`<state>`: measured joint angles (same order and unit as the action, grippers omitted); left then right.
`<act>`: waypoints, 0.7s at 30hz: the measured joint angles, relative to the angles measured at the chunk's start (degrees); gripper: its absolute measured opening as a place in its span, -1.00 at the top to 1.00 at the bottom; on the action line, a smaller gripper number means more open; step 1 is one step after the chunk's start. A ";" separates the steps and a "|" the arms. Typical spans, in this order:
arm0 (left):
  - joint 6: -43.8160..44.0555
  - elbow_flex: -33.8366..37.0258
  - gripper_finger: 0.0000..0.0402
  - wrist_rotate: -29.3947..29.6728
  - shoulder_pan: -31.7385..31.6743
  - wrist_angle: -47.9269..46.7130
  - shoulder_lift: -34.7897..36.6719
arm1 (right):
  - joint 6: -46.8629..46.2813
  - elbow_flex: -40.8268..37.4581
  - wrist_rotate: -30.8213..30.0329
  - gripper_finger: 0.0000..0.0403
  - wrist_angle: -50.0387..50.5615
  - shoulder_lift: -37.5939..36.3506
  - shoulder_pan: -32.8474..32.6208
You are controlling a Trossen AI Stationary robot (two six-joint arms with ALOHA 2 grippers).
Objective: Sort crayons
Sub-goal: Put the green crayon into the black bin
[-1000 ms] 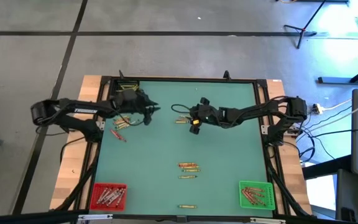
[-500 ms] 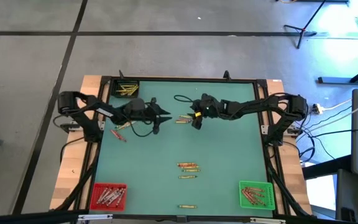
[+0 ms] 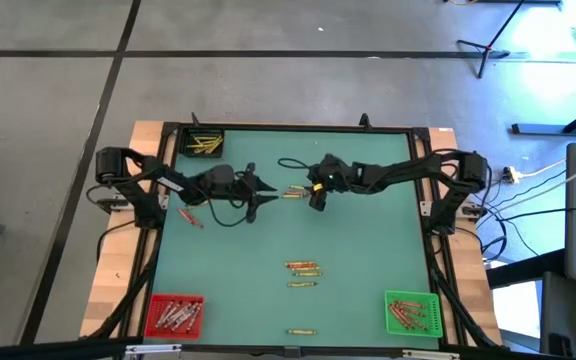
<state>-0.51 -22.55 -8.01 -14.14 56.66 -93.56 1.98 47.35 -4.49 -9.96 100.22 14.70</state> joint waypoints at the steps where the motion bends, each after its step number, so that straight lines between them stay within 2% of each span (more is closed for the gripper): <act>1: 0.00 0.00 0.50 0.02 0.21 -0.01 0.00 | 0.00 0.00 0.04 0.05 -0.17 0.42 0.00; 11: -0.04 0.00 0.50 4.38 1.86 -0.33 0.00 | 0.01 0.00 -0.37 0.05 -2.85 3.96 0.45; 15: 0.37 0.00 0.50 4.41 1.95 -0.44 0.00 | 0.02 0.01 -0.39 0.06 -3.81 5.72 0.48; 21: 1.31 0.00 0.50 4.44 1.97 -0.23 0.02 | 0.09 0.22 0.54 0.28 -4.05 7.04 0.75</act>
<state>0.80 -22.55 -3.57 -12.16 56.44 -93.54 2.07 47.57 -3.95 -14.01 107.26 15.45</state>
